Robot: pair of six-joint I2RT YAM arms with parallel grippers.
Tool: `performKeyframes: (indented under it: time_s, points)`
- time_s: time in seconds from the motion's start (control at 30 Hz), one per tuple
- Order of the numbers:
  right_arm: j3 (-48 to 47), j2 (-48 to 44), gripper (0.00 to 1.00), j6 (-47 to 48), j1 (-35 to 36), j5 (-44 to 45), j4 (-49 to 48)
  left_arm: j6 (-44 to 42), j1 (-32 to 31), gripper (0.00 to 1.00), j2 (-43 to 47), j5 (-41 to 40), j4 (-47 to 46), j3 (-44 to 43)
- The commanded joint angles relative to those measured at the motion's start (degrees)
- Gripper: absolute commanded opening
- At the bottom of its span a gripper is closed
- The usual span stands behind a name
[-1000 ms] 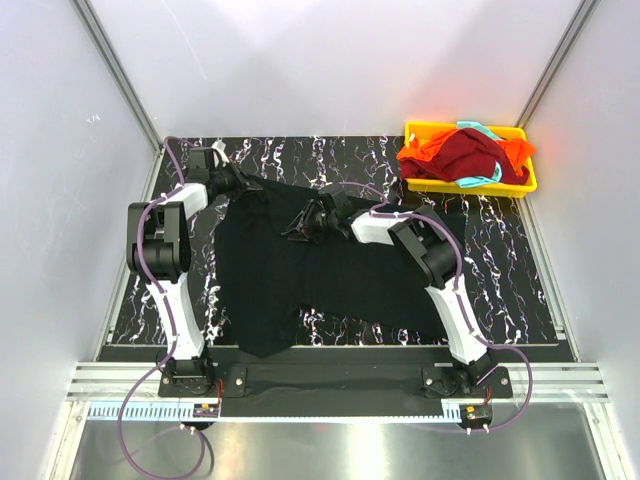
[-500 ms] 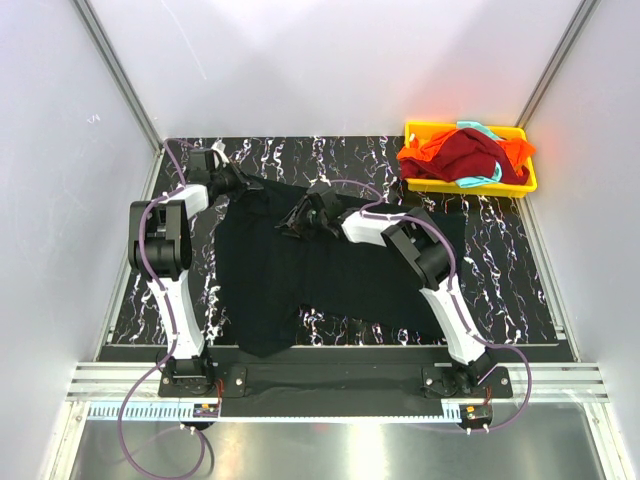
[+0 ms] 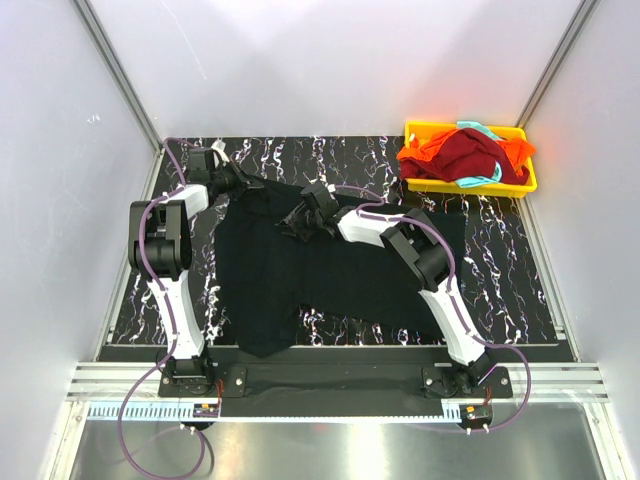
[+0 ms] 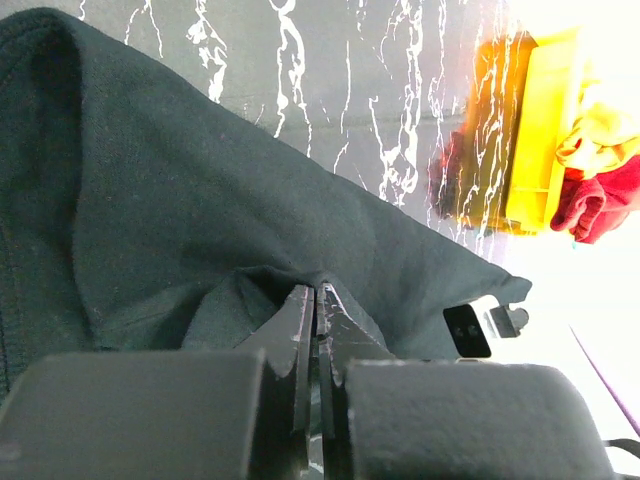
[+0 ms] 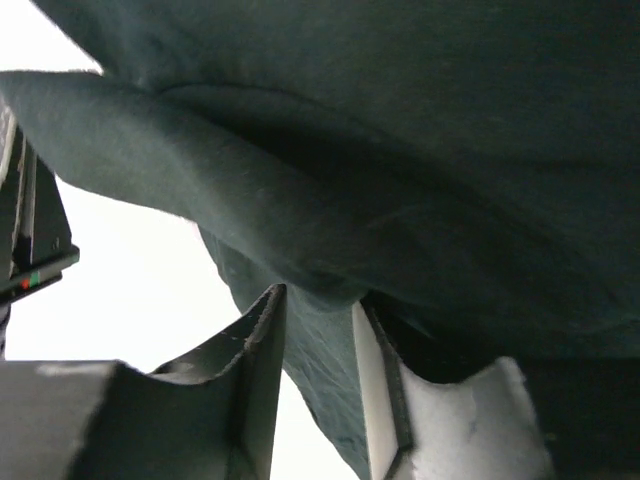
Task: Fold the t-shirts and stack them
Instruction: Fold the tshirt
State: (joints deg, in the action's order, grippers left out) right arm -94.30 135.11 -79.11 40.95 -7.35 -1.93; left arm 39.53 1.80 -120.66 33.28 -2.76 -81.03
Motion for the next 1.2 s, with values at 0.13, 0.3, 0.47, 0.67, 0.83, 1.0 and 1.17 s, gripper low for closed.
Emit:
performKeyframes:
  time_s: [0.13,0.3,0.47,0.67,0.83,1.0,1.17]
  points:
    - [-2.29,1.65,0.22,-1.75,0.36,4.63,6.33,-0.85,0.22,0.02,0.43,1.88,-2.86,-0.18]
    - [-3.17,1.04,0.04,1.41,0.36,2.08,6.24,-2.08,0.22,0.02,1.65,1.09,-0.15,0.17]
    - [-2.2,-1.6,0.0,7.03,-0.34,-0.98,6.42,-4.72,0.31,0.01,4.37,0.12,4.42,0.96]
    - [-0.1,-6.43,0.0,17.48,-0.96,-10.99,6.68,-8.15,0.22,0.0,9.29,-1.28,11.63,4.65]
    - [2.63,-6.97,0.0,18.55,-2.19,-21.53,7.03,-10.26,0.57,0.0,14.92,-4.18,16.82,8.78]
    - [4.3,-8.02,0.0,20.4,-2.63,-25.42,7.56,-12.28,0.66,0.0,17.39,-4.71,22.09,10.63]
    - [6.76,-9.16,0.0,22.15,-4.12,-28.93,8.52,-14.21,0.66,0.04,17.92,-4.28,26.31,11.43]
